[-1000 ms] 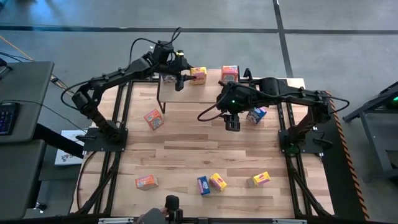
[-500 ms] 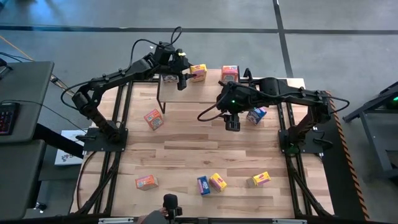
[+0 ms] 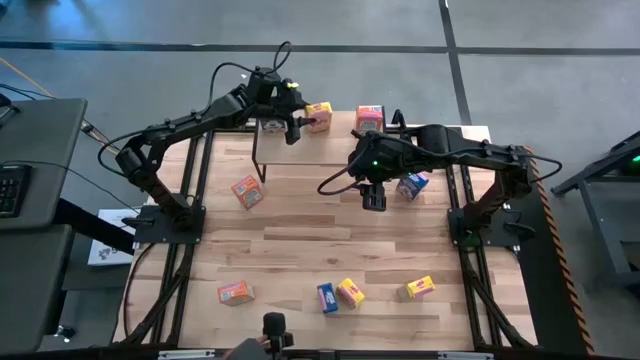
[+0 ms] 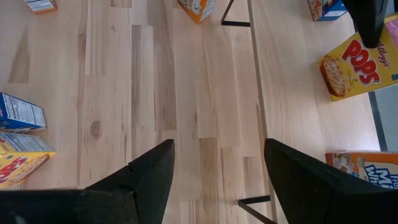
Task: Stack cereal on shelf
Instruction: Put the top left yellow cereal box on the shelf
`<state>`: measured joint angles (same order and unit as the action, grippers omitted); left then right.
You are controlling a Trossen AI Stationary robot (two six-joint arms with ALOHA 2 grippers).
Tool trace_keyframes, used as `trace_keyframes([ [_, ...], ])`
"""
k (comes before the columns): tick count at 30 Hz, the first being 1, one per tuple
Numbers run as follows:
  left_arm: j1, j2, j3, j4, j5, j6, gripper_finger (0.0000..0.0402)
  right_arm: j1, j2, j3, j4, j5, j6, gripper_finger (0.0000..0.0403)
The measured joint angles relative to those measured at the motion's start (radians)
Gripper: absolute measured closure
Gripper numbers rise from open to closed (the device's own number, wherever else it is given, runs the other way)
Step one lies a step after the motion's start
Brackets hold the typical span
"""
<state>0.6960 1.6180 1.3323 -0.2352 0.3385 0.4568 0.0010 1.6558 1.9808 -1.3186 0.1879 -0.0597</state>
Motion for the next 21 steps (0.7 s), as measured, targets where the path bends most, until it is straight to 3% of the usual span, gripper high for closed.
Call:
trace_keyframes([
  [4, 0.000, 0.000, 0.000, -0.002, 0.038, -0.018, 0.0221, 0.000, 0.000, 0.000, 0.000, 0.000, 0.000, 0.0162],
  [21, 0.004, 0.002, -0.002, 0.003, 0.033, -0.010, 0.0157, 0.000, 0.000, 0.000, 0.000, 0.000, 0.000, 0.0162],
])
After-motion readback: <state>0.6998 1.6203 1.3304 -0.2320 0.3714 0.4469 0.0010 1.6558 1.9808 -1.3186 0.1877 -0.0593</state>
